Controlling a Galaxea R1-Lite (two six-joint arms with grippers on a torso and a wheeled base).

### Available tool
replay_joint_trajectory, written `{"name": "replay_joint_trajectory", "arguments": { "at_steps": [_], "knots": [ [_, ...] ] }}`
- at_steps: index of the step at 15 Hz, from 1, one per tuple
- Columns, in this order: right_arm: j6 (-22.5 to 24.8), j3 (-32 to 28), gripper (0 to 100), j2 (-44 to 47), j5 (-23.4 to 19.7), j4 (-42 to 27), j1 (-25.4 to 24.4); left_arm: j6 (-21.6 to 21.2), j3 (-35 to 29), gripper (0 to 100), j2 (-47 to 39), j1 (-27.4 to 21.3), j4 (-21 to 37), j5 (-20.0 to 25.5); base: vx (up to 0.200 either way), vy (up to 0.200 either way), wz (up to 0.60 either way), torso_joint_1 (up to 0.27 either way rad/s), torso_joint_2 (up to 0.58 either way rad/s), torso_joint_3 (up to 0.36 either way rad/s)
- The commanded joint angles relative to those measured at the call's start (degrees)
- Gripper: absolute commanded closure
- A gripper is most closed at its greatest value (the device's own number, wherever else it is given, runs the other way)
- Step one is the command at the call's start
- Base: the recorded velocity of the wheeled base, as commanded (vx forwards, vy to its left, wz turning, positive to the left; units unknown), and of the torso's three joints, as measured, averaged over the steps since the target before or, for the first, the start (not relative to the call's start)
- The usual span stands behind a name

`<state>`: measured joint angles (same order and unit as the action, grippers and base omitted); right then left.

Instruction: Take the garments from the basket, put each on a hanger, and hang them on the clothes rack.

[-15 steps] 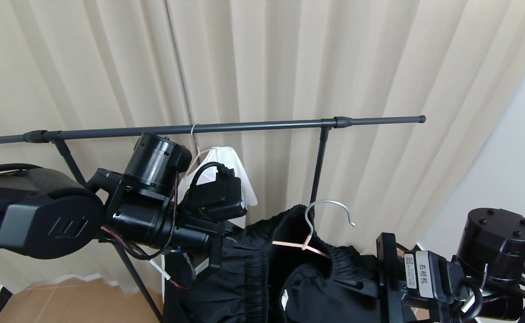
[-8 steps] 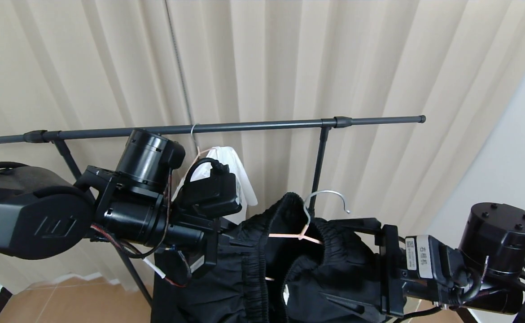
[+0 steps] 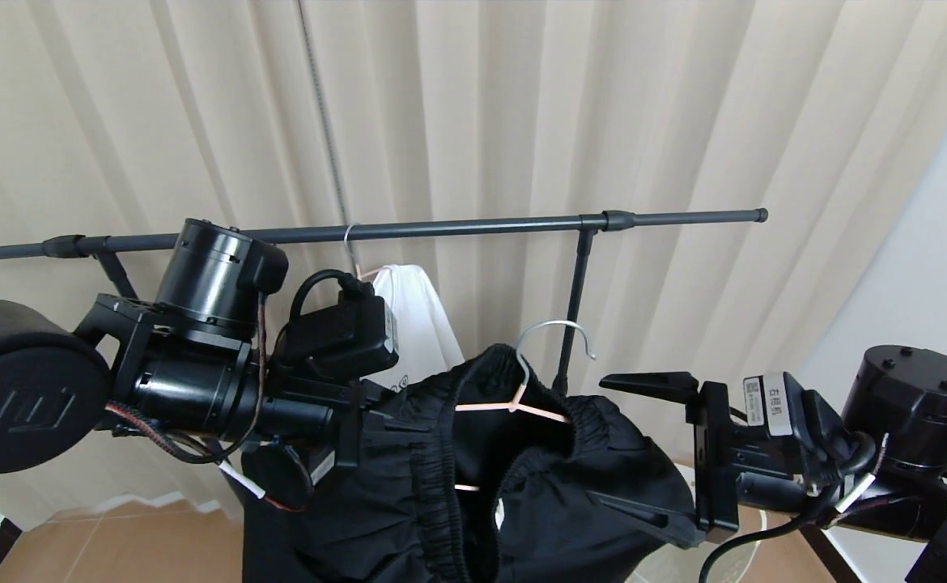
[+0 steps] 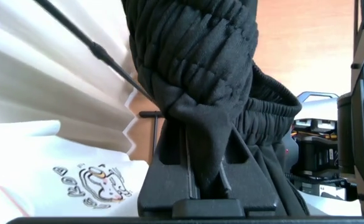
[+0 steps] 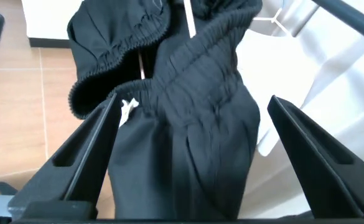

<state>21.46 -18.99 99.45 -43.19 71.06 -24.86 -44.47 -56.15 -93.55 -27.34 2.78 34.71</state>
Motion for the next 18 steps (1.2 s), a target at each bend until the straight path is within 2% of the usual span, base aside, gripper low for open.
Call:
{"name": "replay_joint_trajectory", "arguments": {
  "at_steps": [1,3,4,5,8,10,11,15,18],
  "knots": [
    [-2.56,-1.40,0,-0.13,-0.05,0.04,1.21,0.97,0.87,100,2.67,1.33,-0.05,0.01,0.000,0.000,0.00,0.000,0.00,0.000],
    [-4.93,-2.45,0,0.13,-0.14,-0.04,2.62,2.37,1.13,100,3.90,1.86,-0.05,0.10,0.000,0.000,0.00,0.000,0.00,0.000],
    [-8.10,-3.51,0,0.39,-0.93,-0.04,4.38,3.69,1.39,100,5.22,2.82,-0.05,0.10,0.000,0.000,0.00,0.000,0.00,0.000],
    [-9.24,-3.77,0,0.48,-2.60,-0.04,5.26,3.87,1.57,100,5.57,3.26,-0.14,0.10,0.000,0.000,0.00,0.000,0.00,0.000],
    [-11.08,-4.30,0,2.24,-12.88,0.04,11.67,6.24,3.42,100,7.68,4.76,-2.69,0.19,0.000,0.000,0.00,0.000,0.00,0.000],
    [-11.00,-4.74,0,4.61,-13.32,0.13,12.29,9.84,4.73,100,9.00,4.84,-5.50,0.19,0.000,0.000,0.00,0.000,0.00,0.000],
    [-10.38,-4.65,0,5.84,-13.23,0.22,12.29,10.98,5.26,100,9.53,4.84,-6.91,0.19,0.000,0.000,0.00,0.000,0.00,0.000],
    [-2.30,-4.56,0,12.70,-13.23,0.57,12.29,13.01,6.40,100,11.28,6.16,-9.20,0.19,0.000,0.000,0.00,0.000,0.00,0.000],
    [-0.89,-5.18,0,15.95,-13.06,0.66,12.29,14.06,6.67,100,12.52,6.07,-9.20,0.19,0.000,0.000,0.00,0.000,0.00,0.000]
  ]
}}
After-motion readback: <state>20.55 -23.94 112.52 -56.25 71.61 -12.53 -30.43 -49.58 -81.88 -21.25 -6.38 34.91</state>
